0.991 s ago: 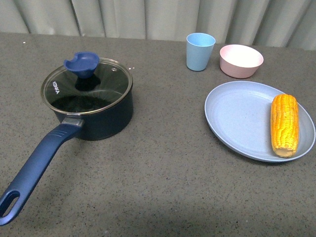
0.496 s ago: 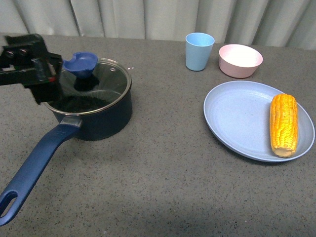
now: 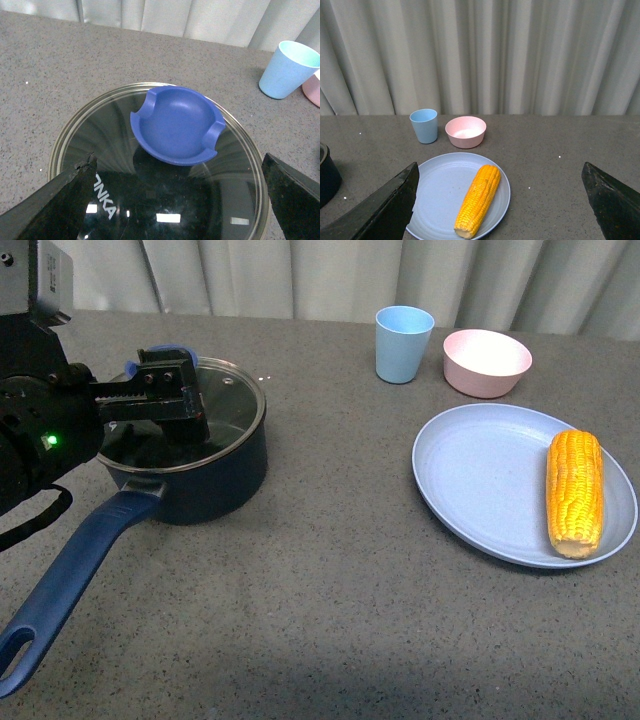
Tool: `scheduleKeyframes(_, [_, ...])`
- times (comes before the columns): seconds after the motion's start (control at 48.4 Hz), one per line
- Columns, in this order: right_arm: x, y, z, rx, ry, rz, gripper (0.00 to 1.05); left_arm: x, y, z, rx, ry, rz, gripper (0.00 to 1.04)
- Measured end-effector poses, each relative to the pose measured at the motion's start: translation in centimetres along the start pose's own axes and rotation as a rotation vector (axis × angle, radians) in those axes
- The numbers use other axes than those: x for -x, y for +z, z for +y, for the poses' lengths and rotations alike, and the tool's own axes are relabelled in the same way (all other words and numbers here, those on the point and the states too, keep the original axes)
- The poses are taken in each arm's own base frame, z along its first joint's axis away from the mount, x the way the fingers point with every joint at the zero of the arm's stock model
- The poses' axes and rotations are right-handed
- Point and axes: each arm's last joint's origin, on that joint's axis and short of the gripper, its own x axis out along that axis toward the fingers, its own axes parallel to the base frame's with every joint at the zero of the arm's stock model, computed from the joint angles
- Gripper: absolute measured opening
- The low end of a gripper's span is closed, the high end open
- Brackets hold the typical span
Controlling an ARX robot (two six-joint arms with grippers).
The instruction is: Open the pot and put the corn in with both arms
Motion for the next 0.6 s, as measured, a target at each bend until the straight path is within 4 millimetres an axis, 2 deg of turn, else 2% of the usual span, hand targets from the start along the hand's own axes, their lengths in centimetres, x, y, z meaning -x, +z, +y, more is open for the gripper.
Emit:
scheduleKeyframes(0.227, [0.0, 0.0, 0.0, 0.0, 0.0, 0.0, 0.95, -1.8, -0.5, -0.4, -0.022, -0.011, 0.002, 0.98])
scheduleKeyframes(0.496, [0.0, 0.0, 0.0, 0.0, 0.0, 0.0, 0.95, -3.7, -0.2, -0.2, -0.04, 0.004, -0.004, 0.98])
scheduleKeyframes(0.537, [0.0, 0.0, 0.0, 0.0, 0.0, 0.0, 0.95, -3.8, -0.1, -0.1, -0.042, 0.007, -0.006, 0.97])
scheduleKeyframes(0.599, [0.0, 0.0, 0.0, 0.0, 0.0, 0.0, 0.95, -4.1, 0.0, 0.0, -0.045, 0.013, -0.007, 0.88])
